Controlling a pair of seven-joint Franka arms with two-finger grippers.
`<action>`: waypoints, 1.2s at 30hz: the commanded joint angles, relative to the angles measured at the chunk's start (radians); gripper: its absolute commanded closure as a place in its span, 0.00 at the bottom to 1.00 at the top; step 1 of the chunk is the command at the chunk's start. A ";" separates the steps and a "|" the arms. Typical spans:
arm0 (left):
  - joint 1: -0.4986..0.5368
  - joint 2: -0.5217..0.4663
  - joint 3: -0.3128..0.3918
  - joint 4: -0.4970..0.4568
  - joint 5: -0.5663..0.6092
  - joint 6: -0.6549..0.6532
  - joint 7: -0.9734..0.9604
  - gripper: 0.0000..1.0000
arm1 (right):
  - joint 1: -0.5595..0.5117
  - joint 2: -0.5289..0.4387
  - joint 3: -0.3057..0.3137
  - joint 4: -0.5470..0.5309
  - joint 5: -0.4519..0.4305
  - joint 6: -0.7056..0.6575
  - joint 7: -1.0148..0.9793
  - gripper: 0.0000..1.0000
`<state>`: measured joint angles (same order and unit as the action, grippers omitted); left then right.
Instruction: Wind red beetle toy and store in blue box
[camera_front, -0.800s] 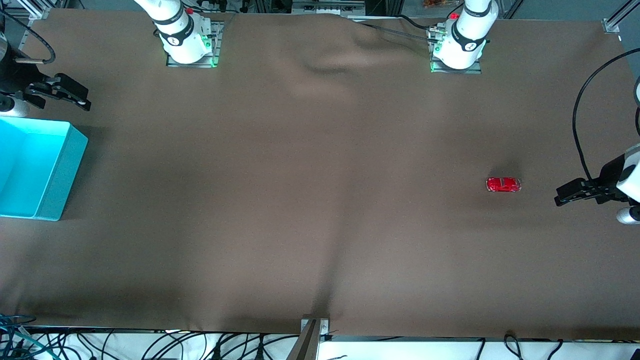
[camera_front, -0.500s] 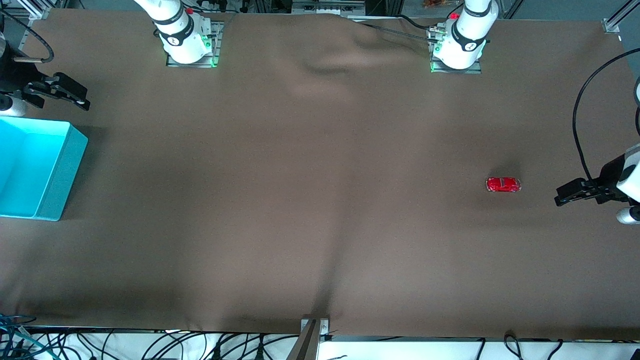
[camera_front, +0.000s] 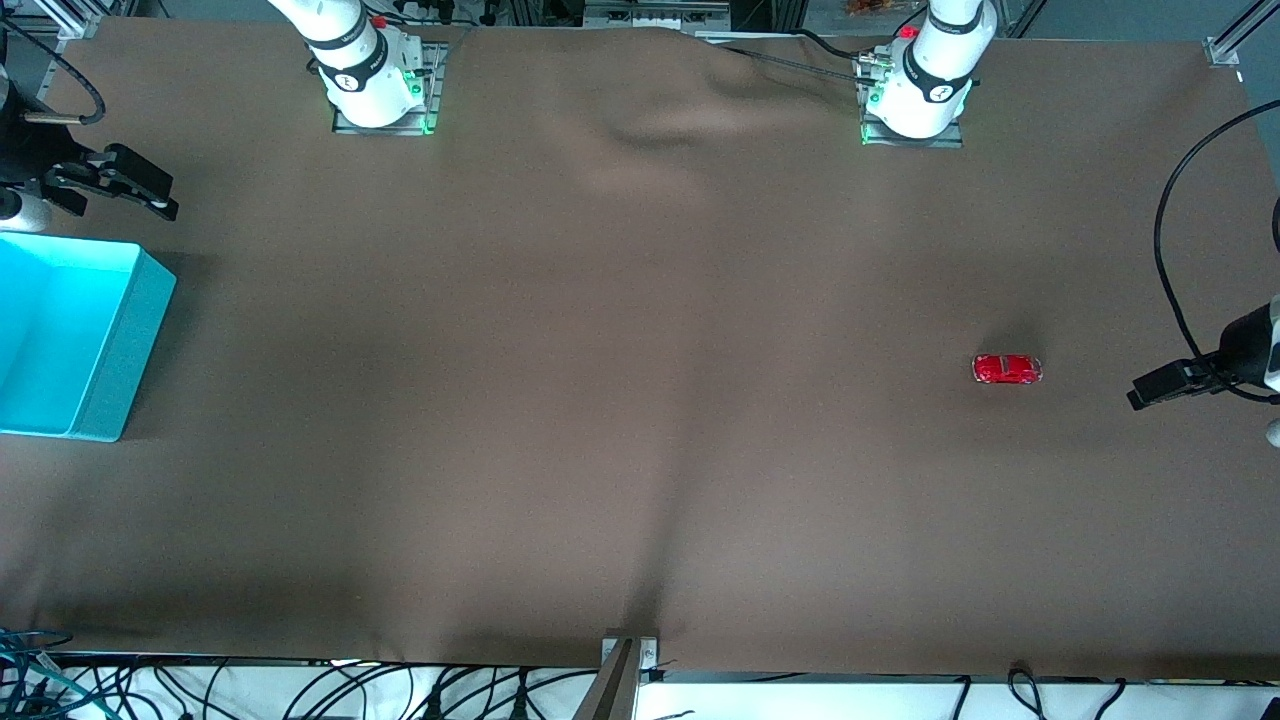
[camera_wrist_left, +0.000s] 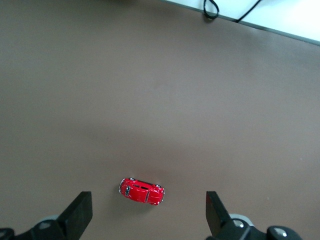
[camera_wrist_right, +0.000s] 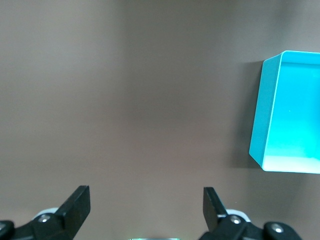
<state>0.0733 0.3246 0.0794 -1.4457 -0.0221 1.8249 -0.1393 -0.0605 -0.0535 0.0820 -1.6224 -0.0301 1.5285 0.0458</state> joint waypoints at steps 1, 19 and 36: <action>0.008 -0.001 0.005 -0.004 -0.018 -0.013 -0.150 0.00 | -0.002 -0.003 0.001 0.012 0.001 -0.008 0.002 0.00; 0.095 0.093 0.003 -0.050 -0.117 -0.013 -0.684 0.02 | -0.002 -0.002 -0.001 0.012 0.009 -0.007 0.002 0.00; 0.134 0.172 0.002 -0.151 -0.165 0.100 -0.910 0.00 | -0.002 -0.002 0.001 0.012 0.010 -0.005 0.002 0.00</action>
<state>0.2174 0.4894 0.0799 -1.5443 -0.1651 1.8496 -0.9725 -0.0606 -0.0534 0.0815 -1.6224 -0.0296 1.5289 0.0458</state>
